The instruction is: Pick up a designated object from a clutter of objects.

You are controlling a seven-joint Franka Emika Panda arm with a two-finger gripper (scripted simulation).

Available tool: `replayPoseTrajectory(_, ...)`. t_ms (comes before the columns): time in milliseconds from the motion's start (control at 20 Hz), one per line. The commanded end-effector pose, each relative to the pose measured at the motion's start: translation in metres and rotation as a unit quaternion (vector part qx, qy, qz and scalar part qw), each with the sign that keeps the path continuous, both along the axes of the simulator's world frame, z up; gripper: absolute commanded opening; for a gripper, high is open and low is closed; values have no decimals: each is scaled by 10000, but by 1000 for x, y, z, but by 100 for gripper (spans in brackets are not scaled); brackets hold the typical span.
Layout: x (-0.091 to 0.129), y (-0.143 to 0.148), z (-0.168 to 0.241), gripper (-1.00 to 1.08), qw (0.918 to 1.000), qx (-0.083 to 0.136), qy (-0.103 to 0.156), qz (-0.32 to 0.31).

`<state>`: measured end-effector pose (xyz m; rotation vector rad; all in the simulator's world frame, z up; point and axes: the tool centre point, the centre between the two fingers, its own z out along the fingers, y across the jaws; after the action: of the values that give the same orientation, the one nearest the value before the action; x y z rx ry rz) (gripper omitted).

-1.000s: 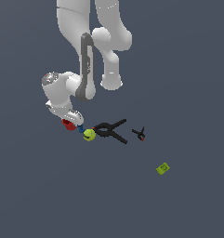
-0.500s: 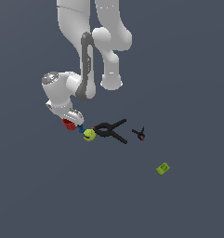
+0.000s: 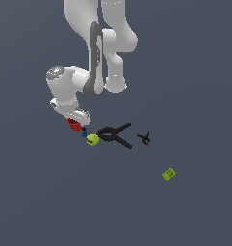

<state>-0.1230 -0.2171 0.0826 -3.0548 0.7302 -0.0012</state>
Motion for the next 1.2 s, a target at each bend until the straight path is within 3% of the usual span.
replayPoseTrajectory(0,-1,10,13,-100,10000,-3,-9,1)
replayPoseTrajectory(1150,-21,135,182,-100,10000,-43,6,-2)
